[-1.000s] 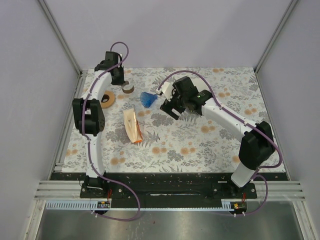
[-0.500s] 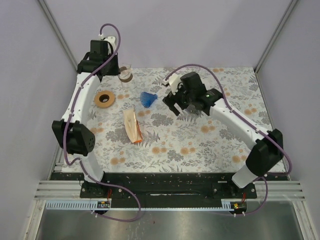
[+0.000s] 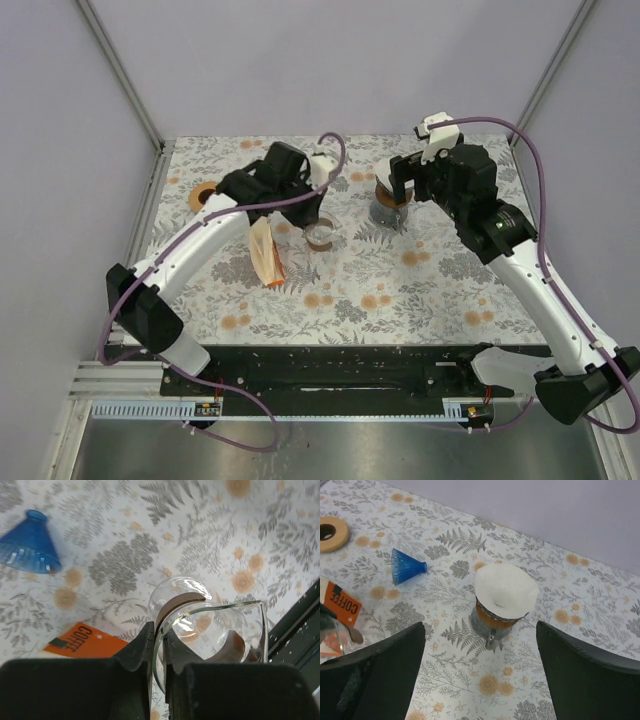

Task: Place the coffee filter in the dripper
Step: Place the coffee server at the center of the board.

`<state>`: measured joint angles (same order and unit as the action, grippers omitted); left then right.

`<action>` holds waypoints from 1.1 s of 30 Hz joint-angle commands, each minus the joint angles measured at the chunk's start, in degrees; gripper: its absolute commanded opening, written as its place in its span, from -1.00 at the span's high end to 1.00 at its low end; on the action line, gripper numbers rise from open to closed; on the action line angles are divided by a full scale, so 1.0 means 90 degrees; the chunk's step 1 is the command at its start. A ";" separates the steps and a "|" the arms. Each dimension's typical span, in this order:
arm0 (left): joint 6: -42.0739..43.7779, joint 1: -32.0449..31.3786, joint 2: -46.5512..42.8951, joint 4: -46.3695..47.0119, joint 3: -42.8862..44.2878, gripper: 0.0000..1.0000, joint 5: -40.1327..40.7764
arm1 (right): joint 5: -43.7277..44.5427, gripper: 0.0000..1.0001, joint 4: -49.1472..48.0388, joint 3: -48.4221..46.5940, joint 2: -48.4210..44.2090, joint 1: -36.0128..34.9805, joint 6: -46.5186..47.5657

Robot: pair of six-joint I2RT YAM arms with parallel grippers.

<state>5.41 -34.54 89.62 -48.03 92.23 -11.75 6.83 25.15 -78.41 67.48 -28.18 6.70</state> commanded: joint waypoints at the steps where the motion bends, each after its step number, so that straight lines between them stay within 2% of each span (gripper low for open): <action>1: 0.0385 -0.0438 0.0031 0.0697 -0.0451 1.00 -0.0042 | 0.0374 -0.99 -0.0215 0.0391 -0.0251 0.0124 -0.0286; 9: 0.0503 -0.0498 0.0783 0.1215 -0.0979 1.00 -0.0062 | 0.0071 -0.99 -0.0313 0.0665 -0.0476 0.0124 -0.0042; 14: 0.0512 -0.0498 0.0628 0.2385 -0.1857 1.00 0.0406 | -0.0201 -0.99 -0.0479 0.0754 -0.0467 0.0124 0.0105; 19: 0.0571 -0.0488 0.0589 0.2670 -0.2112 0.97 0.0202 | -0.0456 -0.99 -0.0548 0.0744 -0.0399 0.0124 0.0183; 20: 0.0561 -0.0488 0.0569 0.2700 -0.2161 0.85 0.0192 | -0.0456 -0.99 -0.0558 0.0753 -0.0389 0.0124 0.0203; 21: 0.0571 -0.0488 0.0550 0.2700 -0.2152 0.65 0.0153 | -0.0466 -0.99 -0.0558 0.0753 -0.0379 0.0124 0.0213; 24: 0.0620 -0.0478 0.0472 0.2613 -0.2103 -0.29 0.0114 | -0.0553 -0.99 -0.0558 0.0744 -0.0340 0.0124 0.0261; 25: 0.0610 -0.0468 0.0442 0.2515 -0.2006 -0.45 0.0133 | -0.0593 -0.99 -0.0558 0.0744 -0.0321 0.0124 0.0262; 27: 0.0503 -0.0381 0.0393 0.2281 -0.1695 -0.61 0.0202 | -0.0651 -0.99 -0.0558 0.0744 -0.0311 0.0114 0.0281; 33: 0.0142 0.0262 0.0286 0.1627 -0.0367 -0.74 0.0084 | -0.0739 -0.99 -0.0626 0.0773 -0.0213 0.0124 0.0330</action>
<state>9.02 -36.64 96.47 -32.45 80.20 -10.46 1.78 22.33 -71.57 65.12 -27.22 8.64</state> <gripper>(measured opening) 0.860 0.993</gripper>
